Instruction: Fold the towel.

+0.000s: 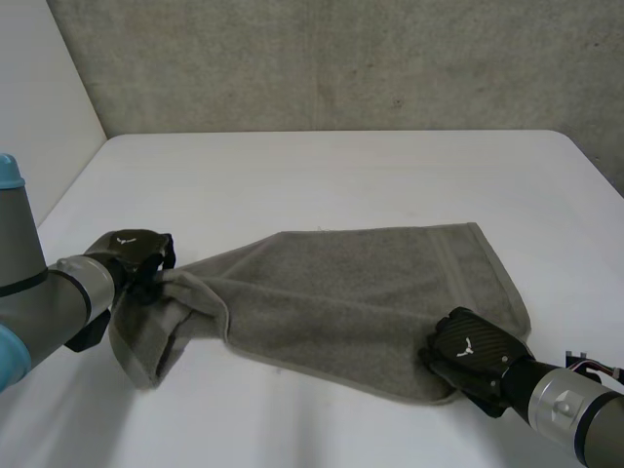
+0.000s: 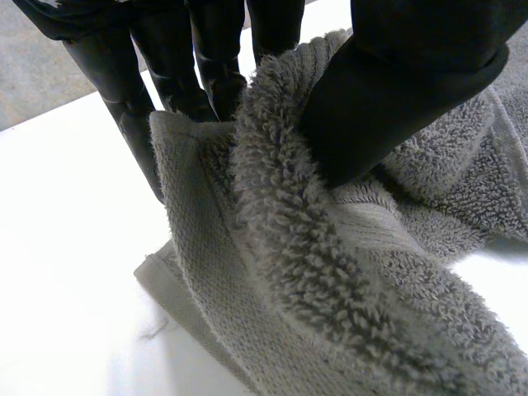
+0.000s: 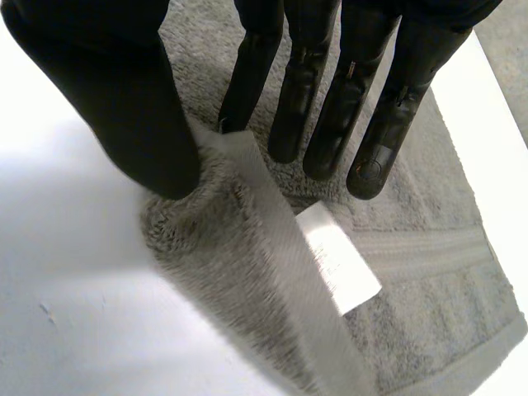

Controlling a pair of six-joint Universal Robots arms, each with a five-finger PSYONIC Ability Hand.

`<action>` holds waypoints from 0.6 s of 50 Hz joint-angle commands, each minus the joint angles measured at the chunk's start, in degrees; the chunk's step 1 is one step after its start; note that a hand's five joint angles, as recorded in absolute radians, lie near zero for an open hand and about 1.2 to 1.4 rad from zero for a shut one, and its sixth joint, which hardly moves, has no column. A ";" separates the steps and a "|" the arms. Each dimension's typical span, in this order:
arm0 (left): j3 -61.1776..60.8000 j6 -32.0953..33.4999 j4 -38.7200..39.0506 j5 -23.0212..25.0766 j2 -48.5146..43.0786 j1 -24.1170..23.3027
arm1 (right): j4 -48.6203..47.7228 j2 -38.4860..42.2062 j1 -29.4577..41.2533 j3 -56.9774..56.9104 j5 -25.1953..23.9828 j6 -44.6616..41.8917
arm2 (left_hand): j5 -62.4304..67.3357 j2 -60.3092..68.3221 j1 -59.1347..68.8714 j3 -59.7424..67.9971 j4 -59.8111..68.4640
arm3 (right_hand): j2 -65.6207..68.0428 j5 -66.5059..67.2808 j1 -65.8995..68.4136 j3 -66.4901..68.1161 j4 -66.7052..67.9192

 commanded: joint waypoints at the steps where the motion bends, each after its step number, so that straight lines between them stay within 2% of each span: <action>1: -0.39 0.00 0.07 0.00 0.03 0.04 | -0.09 0.01 -3.08 -0.07 -0.40 0.11 | 11.56 10.20 12.82 10.33 10.26 | 28.68 29.12 21.09 28.68 28.68; 9: -0.47 0.00 -0.11 -0.09 0.12 -0.05 | 0.44 -0.43 -7.22 -2.71 -0.23 4.51 | 11.56 10.20 12.82 10.33 10.26 | 28.68 29.12 21.09 28.68 28.68; 11: -0.56 0.00 -0.11 -0.09 0.20 -0.14 | 0.26 -0.69 -8.53 -6.21 1.00 13.94 | 11.56 10.20 12.82 10.33 10.26 | 28.68 29.12 21.09 28.68 28.68; 12: -0.56 0.00 -0.11 -0.09 0.20 -0.14 | 0.26 -0.70 -8.54 -6.22 1.00 14.00 | 11.56 10.20 12.82 10.33 10.26 | 28.68 29.12 21.09 28.68 28.68; 14: -0.91 -0.09 -0.37 -0.18 0.47 -0.57 | 0.17 -1.13 -9.33 -7.80 3.36 21.00 | 11.56 10.20 12.82 10.33 10.26 | 28.68 29.12 21.09 28.68 28.68; 16: -1.44 -0.09 -0.46 -0.18 0.90 -0.92 | 0.43 -2.01 -9.15 -8.16 4.86 23.03 | 11.56 10.20 12.82 10.33 10.26 | 28.68 29.12 21.09 28.68 28.68; 20: -2.67 0.09 -0.55 -0.18 2.40 -1.72 | 1.49 -3.60 -8.54 -8.25 7.68 24.46 | 11.56 10.20 12.82 10.33 10.26 | 28.68 29.12 21.09 28.68 28.68; 22: -3.37 0.35 -0.55 -0.26 3.28 -2.33 | 5.34 -3.25 -8.45 -9.12 11.70 24.20 | 11.56 10.20 12.82 10.33 10.26 | 28.68 29.12 21.09 28.68 28.68; 23: -3.37 0.35 -0.55 -0.26 3.28 -2.33 | 5.36 -3.25 -8.45 -9.13 11.73 24.19 | 11.56 10.20 12.82 10.33 10.26 | 28.68 29.12 21.09 28.68 28.68; 27: -3.03 0.35 -0.55 -0.26 2.76 -2.77 | 10.18 2.45 -6.44 -14.29 16.63 24.11 | 11.56 10.20 12.82 10.33 10.26 | 28.68 29.12 21.09 28.68 28.68; 29: -2.67 0.35 -0.46 -0.26 2.49 -2.95 | 10.89 3.77 -5.47 -15.62 16.91 24.71 | 11.56 10.20 12.82 10.33 10.26 | 28.68 29.12 21.09 28.68 28.68; 30: -2.50 0.35 -0.46 -0.26 1.97 -3.04 | 11.16 4.48 -4.94 -16.15 17.09 24.89 | 11.56 10.20 12.82 10.33 10.26 | 20.74 21.19 13.16 20.74 20.75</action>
